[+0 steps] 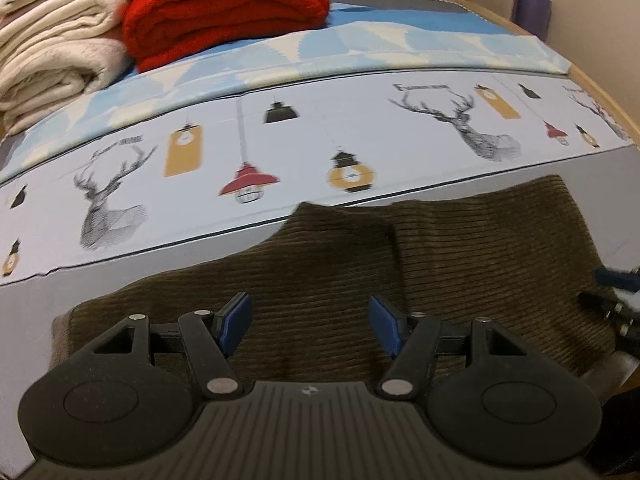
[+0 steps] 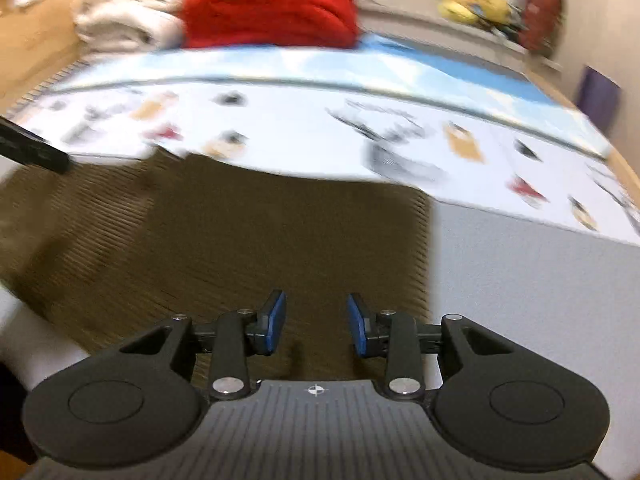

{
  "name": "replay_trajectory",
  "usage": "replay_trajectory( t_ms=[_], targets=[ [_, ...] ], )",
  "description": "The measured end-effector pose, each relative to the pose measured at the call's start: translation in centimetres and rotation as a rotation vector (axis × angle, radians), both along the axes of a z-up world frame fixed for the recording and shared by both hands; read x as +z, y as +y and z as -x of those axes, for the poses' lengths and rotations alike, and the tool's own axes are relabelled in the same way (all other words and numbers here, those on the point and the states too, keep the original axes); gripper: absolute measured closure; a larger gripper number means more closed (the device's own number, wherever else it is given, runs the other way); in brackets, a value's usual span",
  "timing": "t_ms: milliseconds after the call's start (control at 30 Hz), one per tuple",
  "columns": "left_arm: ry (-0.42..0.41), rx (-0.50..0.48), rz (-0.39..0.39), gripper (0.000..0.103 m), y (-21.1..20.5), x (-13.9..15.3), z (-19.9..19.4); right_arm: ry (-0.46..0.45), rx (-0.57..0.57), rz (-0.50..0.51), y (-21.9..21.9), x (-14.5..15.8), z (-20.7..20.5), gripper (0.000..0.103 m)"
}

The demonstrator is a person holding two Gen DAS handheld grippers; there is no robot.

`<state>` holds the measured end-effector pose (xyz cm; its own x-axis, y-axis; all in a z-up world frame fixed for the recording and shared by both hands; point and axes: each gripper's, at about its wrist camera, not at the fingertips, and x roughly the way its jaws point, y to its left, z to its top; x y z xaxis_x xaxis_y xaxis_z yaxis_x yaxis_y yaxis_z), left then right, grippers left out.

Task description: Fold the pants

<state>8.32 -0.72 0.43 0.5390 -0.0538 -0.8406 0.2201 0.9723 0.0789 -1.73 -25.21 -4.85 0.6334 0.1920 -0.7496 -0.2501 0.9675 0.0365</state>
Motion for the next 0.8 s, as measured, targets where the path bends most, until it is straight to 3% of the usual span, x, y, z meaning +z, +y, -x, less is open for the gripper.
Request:
replay_trajectory(
  t_ms=[233,333,433,533,633,800],
  targets=[
    [0.009,0.101,0.002,0.033,6.9,0.0,1.3,0.052,0.240,-0.067,7.8,-1.1,-0.7,0.066],
    [0.017,0.156,0.006,0.033,10.4,-0.1,2.1,0.191,0.324,0.033,10.7,-3.7,-1.1,0.065],
    [0.028,0.222,0.031,0.033,14.0,-0.2,3.0,0.164,0.316,0.065,11.7,-3.3,-1.7,0.064],
    [0.034,0.292,0.115,0.033,17.5,0.0,3.8,0.186,0.272,-0.009,11.5,-3.0,-2.6,0.064],
    [0.071,0.358,0.213,0.033,20.4,-0.3,4.5,0.192,0.292,0.039,12.3,-3.5,-2.5,0.064],
    [0.154,0.461,0.360,0.033,24.3,-2.1,5.3,0.105,0.231,-0.059,10.5,0.6,-3.2,0.064]
  ],
)
